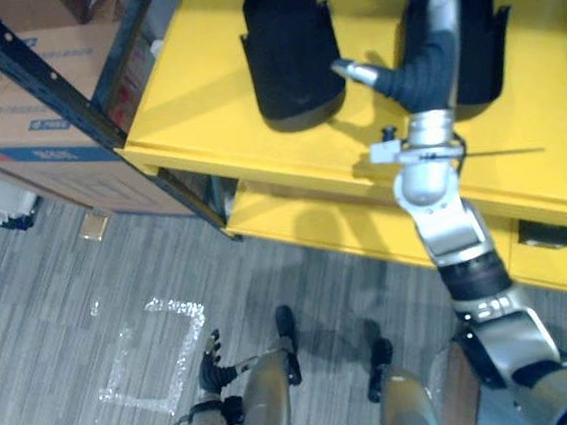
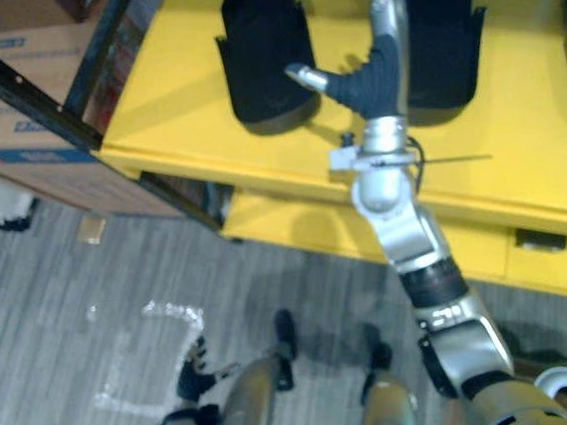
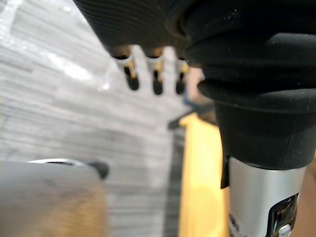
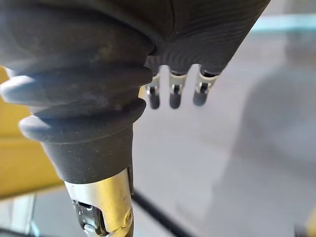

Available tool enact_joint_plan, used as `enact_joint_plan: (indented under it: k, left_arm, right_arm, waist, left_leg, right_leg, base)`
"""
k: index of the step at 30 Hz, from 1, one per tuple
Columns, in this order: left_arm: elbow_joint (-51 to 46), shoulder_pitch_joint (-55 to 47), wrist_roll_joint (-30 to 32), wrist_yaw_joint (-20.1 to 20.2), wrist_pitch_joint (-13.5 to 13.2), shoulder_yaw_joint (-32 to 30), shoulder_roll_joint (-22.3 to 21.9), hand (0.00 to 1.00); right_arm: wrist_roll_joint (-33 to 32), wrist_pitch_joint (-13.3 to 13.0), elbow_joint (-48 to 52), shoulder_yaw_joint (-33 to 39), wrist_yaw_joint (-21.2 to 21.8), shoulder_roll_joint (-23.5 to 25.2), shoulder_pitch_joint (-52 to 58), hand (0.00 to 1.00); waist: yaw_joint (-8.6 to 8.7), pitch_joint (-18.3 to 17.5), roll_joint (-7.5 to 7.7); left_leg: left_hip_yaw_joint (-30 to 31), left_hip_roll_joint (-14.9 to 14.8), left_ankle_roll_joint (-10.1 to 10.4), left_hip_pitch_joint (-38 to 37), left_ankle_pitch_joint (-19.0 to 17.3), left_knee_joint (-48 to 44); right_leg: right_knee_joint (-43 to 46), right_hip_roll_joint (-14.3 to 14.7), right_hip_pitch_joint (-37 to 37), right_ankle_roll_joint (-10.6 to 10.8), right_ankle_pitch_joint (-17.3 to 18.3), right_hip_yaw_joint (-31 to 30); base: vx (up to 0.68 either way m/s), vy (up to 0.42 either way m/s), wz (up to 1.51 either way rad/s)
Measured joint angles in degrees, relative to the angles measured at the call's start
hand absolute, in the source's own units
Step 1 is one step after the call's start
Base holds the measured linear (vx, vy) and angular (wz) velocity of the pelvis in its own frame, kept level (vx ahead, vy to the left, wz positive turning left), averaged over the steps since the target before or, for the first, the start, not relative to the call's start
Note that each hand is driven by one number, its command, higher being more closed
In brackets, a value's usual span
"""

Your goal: Walk over and take plastic housings, then place them on the shelf

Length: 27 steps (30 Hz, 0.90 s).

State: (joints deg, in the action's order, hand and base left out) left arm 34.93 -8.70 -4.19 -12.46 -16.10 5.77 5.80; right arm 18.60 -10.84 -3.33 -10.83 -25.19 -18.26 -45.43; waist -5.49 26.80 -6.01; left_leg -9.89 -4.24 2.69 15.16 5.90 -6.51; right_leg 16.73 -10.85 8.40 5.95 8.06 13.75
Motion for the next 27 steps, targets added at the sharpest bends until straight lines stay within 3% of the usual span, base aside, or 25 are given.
enact_joint_plan:
  k: [8,13,16,23,27]
  left_arm:
    - [0.83,0.41,-2.28,0.13,-0.03,0.08,0.04,0.0]
    - [2.26,1.32,-3.58,0.15,0.02,0.32,0.08,0.0]
    - [2.29,1.32,-4.74,0.07,0.0,1.42,0.46,0.0]
    - [2.31,1.32,-5.0,0.0,-0.07,1.9,0.46,0.0]
    - [2.42,1.32,-4.99,0.0,-0.23,1.99,0.43,0.0]
  right_arm:
    - [-2.29,0.12,-0.55,-1.23,4.45,-2.48,-3.47,0.0]
    - [-4.82,6.91,-1.16,-2.18,4.25,-2.37,-4.83,0.0]
    - [-4.85,8.91,-4.1,-1.68,1.92,-2.14,-4.92,0.0]
    - [-7.72,10.11,-8.94,-0.91,3.29,-2.09,-7.8,0.0]
    - [-8.84,12.4,-10.35,-0.95,5.31,-2.08,-8.0,0.0]
  waist:
    - [0.05,0.92,-0.35]
    - [0.02,0.93,-0.37]
    - [-0.04,0.94,-0.39]
    - [-0.06,1.17,-0.94]
    - [-0.17,1.17,-0.94]
  left_leg:
    - [1.4,0.15,-0.5,0.96,-0.79,-1.73]
    - [1.46,0.0,-0.21,0.93,-1.18,-1.95]
    - [1.46,-0.02,-0.15,0.9,-1.22,-1.93]
    - [1.21,-0.04,0.04,0.83,-1.02,-1.19]
    - [1.01,0.0,0.21,0.05,-0.31,0.46]
  right_leg:
    - [1.52,-0.04,0.65,0.45,1.06,0.08]
    - [1.92,-0.04,0.65,0.22,1.63,0.1]
    - [2.19,-0.1,0.79,0.16,1.74,0.1]
    - [2.6,-0.19,1.49,0.15,1.78,-0.15]
    - [2.54,-0.18,1.5,0.14,1.79,-0.12]
  base:
    - [0.06,-0.027,0.02]
    - [0.02,-0.011,0.0]
    - [0.0,0.0,0.0]
    - [0.0,0.001,-0.01]
    - [0.02,-0.007,-0.02]
